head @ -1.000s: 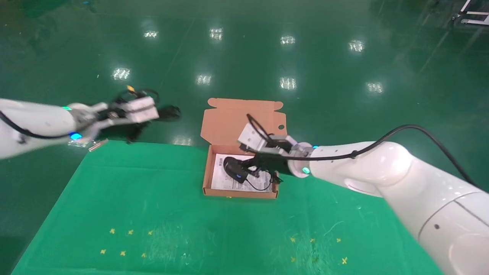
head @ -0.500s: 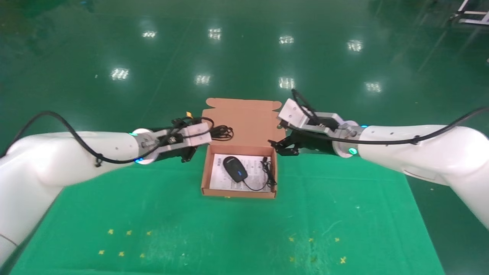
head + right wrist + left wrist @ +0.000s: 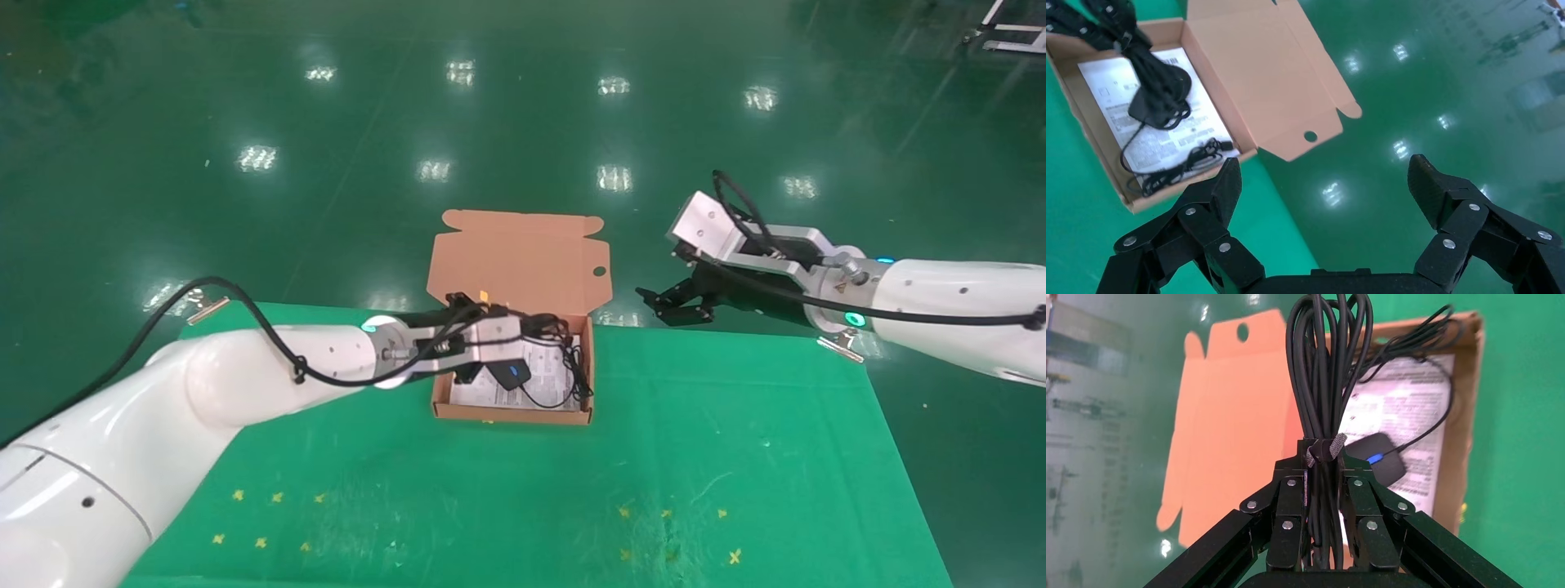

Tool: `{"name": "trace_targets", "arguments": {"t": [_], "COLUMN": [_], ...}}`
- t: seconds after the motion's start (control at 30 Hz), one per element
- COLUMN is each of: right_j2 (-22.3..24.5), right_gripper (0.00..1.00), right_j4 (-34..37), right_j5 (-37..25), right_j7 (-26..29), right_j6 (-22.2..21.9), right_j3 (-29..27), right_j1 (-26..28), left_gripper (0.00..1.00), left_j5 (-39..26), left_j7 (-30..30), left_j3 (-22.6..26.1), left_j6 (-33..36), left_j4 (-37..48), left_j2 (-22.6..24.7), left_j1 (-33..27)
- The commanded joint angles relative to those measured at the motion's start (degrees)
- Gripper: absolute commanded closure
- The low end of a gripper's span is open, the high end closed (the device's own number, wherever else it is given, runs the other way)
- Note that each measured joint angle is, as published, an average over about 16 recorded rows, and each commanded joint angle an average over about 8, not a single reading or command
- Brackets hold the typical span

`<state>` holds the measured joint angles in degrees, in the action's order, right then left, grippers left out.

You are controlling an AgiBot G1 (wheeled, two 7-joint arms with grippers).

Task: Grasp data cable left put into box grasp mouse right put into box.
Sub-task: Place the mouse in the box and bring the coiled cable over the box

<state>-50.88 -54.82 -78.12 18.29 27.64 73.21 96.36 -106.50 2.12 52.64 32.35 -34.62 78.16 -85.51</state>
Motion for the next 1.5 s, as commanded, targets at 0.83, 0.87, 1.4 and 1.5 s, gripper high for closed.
{"name": "trace_targets", "arguments": {"t": [0.83,0.87,1.4,1.5], "right_j2": [4.4,4.3,4.6,5.2], "right_gripper": [0.00,0.00,0.00,0.00], "right_j4": [-6.5,-6.5,-6.9,-8.0], "right_j5": [-4.8,-4.8,-4.8,-5.2], "right_j7": [7.5,7.4,6.8,6.3], "right_j6": [-1.4,-1.4,-2.2,-2.6], "right_j3": [2.5,2.5,1.5,0.8], "right_j1": [1.4,1.4,2.6,4.4], "left_gripper": [0.00,0.00,0.00,0.00], "left_j5": [9.7,9.6,11.0,12.1], "left_j7": [6.9,6.9,4.0,0.8], "left_j3": [6.2,6.2,4.4,2.7], "left_j6": [-0.9,-0.9,-1.4,-2.4], "left_j4": [0.6,0.5,-0.7,0.6], "left_j2": [0.5,0.5,-2.0,-3.1], "left_j1": [-0.4,-0.4,-3.2,-6.6]}}
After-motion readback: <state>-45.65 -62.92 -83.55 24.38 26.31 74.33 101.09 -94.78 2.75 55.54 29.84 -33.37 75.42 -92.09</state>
